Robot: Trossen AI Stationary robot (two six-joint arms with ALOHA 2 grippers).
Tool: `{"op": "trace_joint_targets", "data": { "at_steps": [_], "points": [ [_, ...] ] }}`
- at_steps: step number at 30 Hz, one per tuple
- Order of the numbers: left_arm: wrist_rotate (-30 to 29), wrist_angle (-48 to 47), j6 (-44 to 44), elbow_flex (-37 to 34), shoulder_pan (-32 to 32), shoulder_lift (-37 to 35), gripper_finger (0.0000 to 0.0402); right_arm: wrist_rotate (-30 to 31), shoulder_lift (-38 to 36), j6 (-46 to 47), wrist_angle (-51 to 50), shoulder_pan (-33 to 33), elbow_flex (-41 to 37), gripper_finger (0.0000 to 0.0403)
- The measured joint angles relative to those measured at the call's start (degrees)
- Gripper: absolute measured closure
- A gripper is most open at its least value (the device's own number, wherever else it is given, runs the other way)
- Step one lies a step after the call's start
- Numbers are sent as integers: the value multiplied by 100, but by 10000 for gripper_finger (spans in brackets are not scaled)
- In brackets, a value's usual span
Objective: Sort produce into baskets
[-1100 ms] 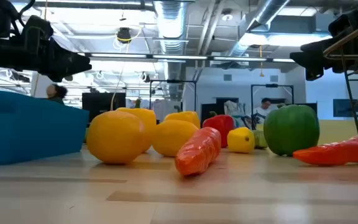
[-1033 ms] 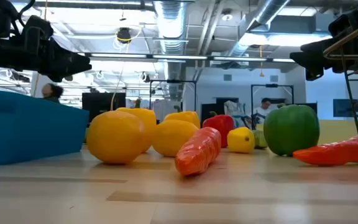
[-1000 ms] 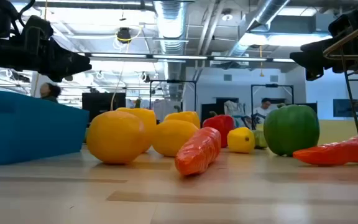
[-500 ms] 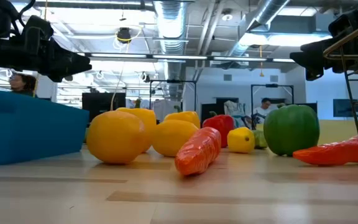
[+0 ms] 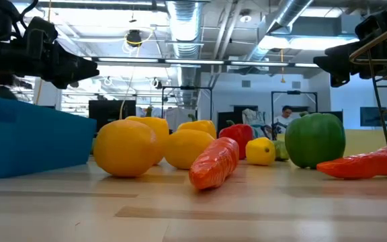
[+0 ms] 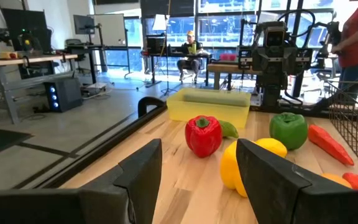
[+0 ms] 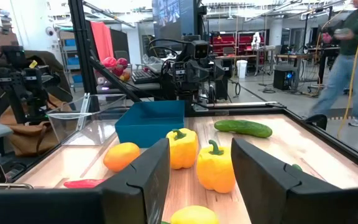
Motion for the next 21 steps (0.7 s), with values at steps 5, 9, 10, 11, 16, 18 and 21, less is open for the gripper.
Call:
{"op": "trace_joint_targets", "data": {
  "at_steps": [5, 9, 10, 11, 16, 18, 21],
  "points": [
    [0, 0, 0, 0, 0, 0, 207, 1, 0, -1, -1, 1, 1, 204],
    [0, 0, -2, 0, 0, 0, 207, 1, 0, -1, 0, -1, 2, 204],
    [0, 0, 0, 0, 2, 0, 207, -1, 0, -1, 0, -1, 2, 204],
    [0, 0, 0, 0, 1, 0, 207, -1, 0, -1, 0, -1, 2, 204],
    [-4, 0, 41, 1, 2, 0, 207, 1, 0, 1, 0, -1, 2, 204],
    [-2, 0, 80, 0, 2, 0, 207, 0, 0, 0, 0, 1, 2, 204],
    [-2, 0, -37, 2, 1, 0, 207, -1, 0, -1, -1, 1, 1, 204]
  ]
}}
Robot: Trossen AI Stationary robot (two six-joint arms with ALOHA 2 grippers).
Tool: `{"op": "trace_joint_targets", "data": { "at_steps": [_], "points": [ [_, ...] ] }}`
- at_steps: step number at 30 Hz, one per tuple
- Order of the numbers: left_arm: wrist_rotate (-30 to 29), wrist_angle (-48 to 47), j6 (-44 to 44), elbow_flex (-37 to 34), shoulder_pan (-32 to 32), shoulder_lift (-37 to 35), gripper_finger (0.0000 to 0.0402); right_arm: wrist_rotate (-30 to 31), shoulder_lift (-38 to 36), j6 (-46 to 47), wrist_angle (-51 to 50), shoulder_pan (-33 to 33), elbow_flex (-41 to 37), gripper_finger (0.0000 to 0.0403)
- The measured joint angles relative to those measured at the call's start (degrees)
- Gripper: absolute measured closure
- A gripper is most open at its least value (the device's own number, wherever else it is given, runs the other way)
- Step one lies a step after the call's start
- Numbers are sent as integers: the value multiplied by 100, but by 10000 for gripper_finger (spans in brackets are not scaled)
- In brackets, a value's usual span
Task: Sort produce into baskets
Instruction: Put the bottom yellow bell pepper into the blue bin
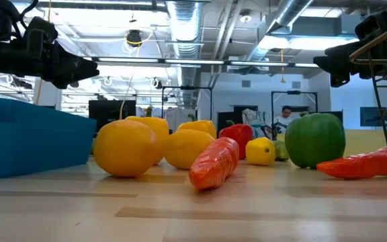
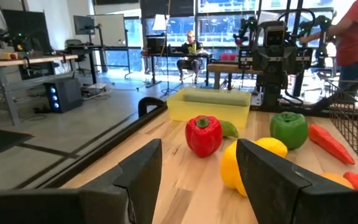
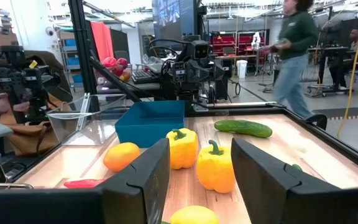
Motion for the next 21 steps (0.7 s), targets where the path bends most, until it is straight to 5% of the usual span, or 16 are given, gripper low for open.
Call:
{"op": "trace_joint_targets", "data": {
  "at_steps": [12, 21],
  "points": [
    [-622, 111, -617, -2, 0, 4, 199, 0, 0, 0, 1, -1, 1, 204],
    [-1532, 250, -913, -2, 1, 4, 125, 2, 0, 0, 1, 0, 0, 204]
  ]
}}
